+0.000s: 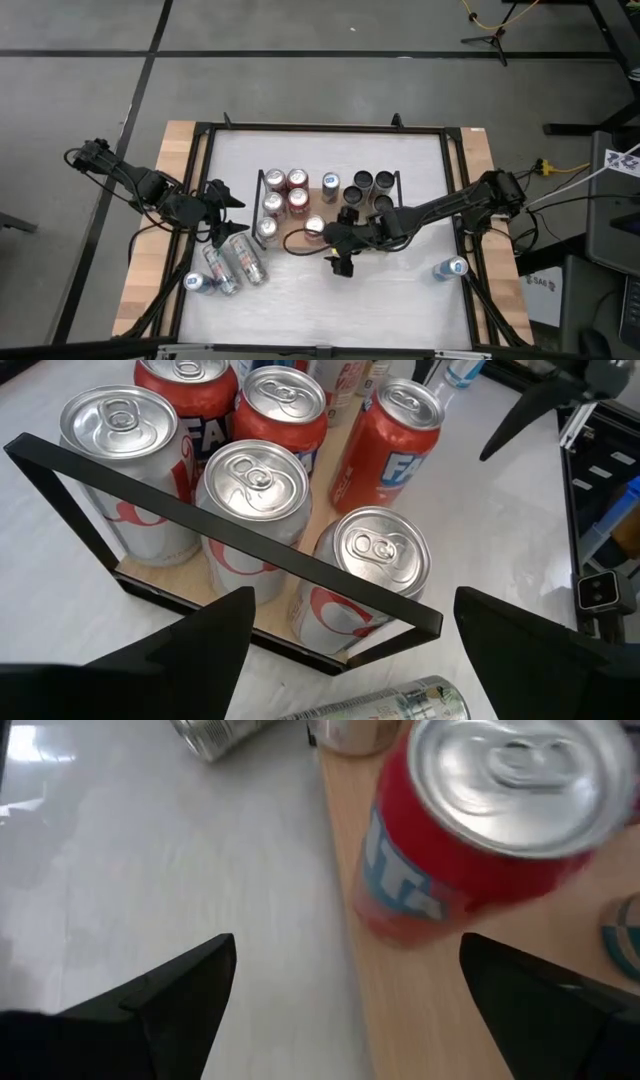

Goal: Place canned beverage on shelf
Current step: Put the red soda can on the shelf aligned with the other red soda can

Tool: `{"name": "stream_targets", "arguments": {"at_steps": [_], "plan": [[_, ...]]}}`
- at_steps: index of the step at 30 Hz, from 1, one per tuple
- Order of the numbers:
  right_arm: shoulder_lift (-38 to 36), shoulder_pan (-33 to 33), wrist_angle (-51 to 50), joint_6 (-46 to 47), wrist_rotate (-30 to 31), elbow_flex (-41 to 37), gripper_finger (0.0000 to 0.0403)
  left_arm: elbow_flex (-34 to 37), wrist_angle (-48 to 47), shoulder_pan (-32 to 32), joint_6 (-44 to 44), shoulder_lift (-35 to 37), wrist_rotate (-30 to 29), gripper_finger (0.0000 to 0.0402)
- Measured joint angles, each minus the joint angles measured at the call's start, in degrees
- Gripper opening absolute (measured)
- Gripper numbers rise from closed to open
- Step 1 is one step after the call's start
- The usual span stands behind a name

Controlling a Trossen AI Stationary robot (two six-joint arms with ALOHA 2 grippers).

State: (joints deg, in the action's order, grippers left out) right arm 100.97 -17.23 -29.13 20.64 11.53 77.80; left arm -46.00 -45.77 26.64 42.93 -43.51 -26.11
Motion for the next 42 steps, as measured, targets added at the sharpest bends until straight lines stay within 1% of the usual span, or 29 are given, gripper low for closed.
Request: {"name": "stream_targets", "arguments": {"at_steps": [8, 13, 19, 27, 30, 35, 42], "plan": [[4.21, 0.0, 4.47, 0.05, 1.0, 0.02, 0.0381, 0.0, -0.02, 0.01, -0.01, 0.01, 0.01, 0.0336], [6.13, 0.0, 6.65, 0.04, 3.29, 0.02, 0.0381, 0.0, -0.01, 0.01, -0.01, 0.02, 0.02, 0.0336], [6.95, 0.0, 8.21, 0.04, 6.1, 0.0, 0.0381, 0.0, -0.03, 0.01, -0.01, 0.0, 0.02, 0.0336], [7.41, 0.02, 13.01, -1.16, 7.02, 0.0, 0.0381, 0.0, -0.03, 0.01, -0.01, 0.0, 0.02, 0.0336], [7.41, 0.02, 13.66, -1.44, 8.44, 0.0, 0.0381, 0.0, -0.03, 0.01, -0.02, 0.0, 0.02, 0.0336], [7.95, 0.47, 16.66, -1.62, 8.44, 0.02, 0.0381, 0.0, -0.01, 0.01, -0.01, 0.02, 0.02, 0.0336], [8.07, 1.21, 18.04, -1.63, 8.93, 0.02, 0.0381, 0.0, -0.03, 0.01, -0.01, 0.02, 0.02, 0.0336]]}}
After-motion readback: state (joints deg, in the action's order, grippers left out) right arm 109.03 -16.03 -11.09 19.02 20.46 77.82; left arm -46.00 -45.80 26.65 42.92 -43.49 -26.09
